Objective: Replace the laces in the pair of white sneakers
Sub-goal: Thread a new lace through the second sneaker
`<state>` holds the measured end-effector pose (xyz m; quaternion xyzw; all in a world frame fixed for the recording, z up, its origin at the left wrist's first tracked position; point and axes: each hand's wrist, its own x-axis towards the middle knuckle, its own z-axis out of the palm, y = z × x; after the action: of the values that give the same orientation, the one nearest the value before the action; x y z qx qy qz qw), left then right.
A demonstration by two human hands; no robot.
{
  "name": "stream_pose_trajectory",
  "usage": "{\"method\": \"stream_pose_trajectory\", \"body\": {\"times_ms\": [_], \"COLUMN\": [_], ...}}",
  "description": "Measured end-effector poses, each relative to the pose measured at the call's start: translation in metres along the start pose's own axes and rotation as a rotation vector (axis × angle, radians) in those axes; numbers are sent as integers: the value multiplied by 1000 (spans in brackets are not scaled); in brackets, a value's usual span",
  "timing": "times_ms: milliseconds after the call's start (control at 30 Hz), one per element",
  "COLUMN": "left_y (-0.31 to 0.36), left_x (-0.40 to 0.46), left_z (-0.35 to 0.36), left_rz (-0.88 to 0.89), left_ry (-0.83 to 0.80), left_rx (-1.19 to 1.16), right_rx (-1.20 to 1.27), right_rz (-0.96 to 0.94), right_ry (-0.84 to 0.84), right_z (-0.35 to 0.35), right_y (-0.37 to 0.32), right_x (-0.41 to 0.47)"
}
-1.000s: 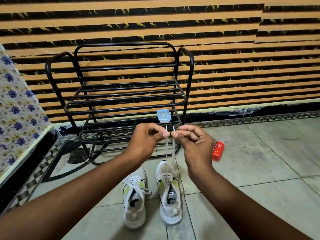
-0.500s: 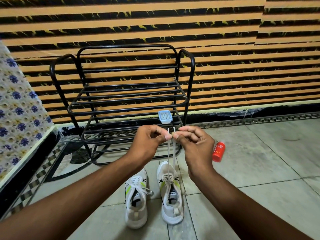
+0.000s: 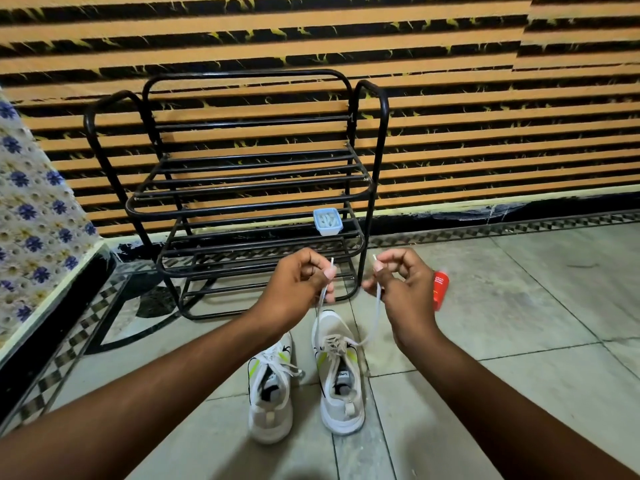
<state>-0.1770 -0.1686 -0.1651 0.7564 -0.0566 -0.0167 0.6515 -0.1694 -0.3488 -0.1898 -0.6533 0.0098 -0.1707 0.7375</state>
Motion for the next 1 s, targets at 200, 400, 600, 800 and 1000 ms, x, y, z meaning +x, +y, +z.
{"method": "stream_pose_trajectory", "body": {"times_ms": [200, 400, 600, 800, 1000], "left_y": [-60, -128, -170, -169, -140], "left_x": [8, 6, -1, 3, 17], "left_z": [7, 15, 18, 20, 38], "left_rz": [-330, -306, -330, -207, -710], "left_ry": [-95, -225, -357, -150, -113], "left_rx": [207, 595, 727, 666, -180], "right_rx": [-498, -812, -867, -825, -489], "right_rz": [-44, 75, 279, 268, 260], "right_ry": [-261, -426, -538, -514, -574], "right_z": [-32, -45, -38, -36, -31], "right_y": [65, 122, 160, 168, 135], "right_x": [7, -3, -10, -8, -27]}}
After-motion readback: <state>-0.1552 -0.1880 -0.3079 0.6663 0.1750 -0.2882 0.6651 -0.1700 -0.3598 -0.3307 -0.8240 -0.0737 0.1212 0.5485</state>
